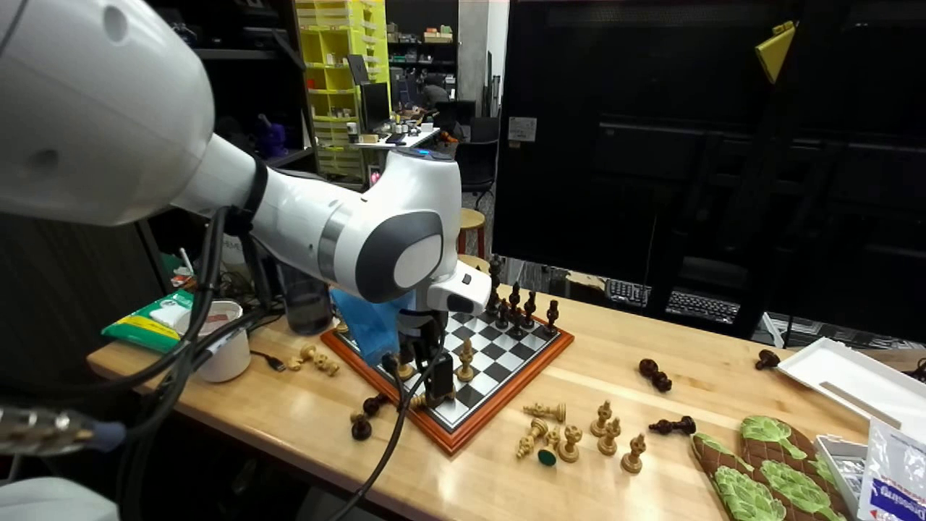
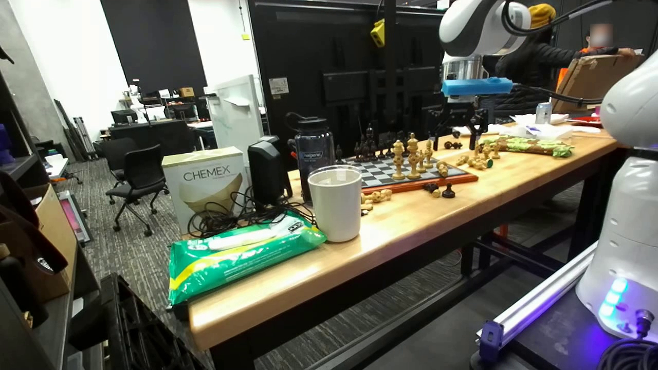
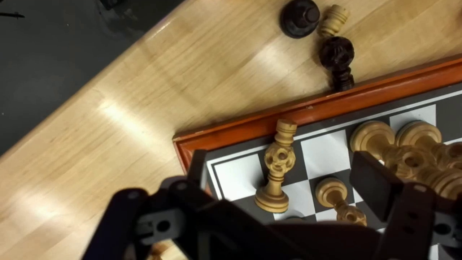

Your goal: Pick up the beige chess piece lying on he bottom right side of the chess board and then put it in an upright position

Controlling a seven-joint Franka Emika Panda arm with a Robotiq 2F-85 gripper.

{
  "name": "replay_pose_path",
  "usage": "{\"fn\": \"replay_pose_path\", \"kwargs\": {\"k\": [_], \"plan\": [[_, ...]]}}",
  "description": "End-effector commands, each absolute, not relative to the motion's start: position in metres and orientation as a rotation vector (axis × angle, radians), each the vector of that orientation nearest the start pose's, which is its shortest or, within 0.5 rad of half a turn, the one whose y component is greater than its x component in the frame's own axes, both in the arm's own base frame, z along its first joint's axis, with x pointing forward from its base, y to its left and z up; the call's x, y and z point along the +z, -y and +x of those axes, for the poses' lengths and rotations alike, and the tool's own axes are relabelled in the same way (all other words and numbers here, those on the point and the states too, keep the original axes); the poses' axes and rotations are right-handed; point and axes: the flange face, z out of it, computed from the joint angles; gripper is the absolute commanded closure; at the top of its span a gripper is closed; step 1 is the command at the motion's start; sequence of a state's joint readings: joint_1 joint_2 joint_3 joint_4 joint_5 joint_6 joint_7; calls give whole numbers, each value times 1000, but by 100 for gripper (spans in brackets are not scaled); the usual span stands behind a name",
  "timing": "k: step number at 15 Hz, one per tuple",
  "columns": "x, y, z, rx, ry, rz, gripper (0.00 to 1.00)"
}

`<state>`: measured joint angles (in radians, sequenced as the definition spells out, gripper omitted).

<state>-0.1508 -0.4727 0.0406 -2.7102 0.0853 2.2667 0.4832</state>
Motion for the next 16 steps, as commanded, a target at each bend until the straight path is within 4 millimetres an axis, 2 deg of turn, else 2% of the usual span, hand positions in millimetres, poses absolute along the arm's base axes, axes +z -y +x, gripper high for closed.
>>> {"fn": "replay_pose_path", "kwargs": {"k": [1,9,16], "plan": [[362,43,371,-58,-1064,-2895,0],[337,48,380,-154,-1141,-2871,0],[316,53,385,-122,-1200,-2853,0]]}}
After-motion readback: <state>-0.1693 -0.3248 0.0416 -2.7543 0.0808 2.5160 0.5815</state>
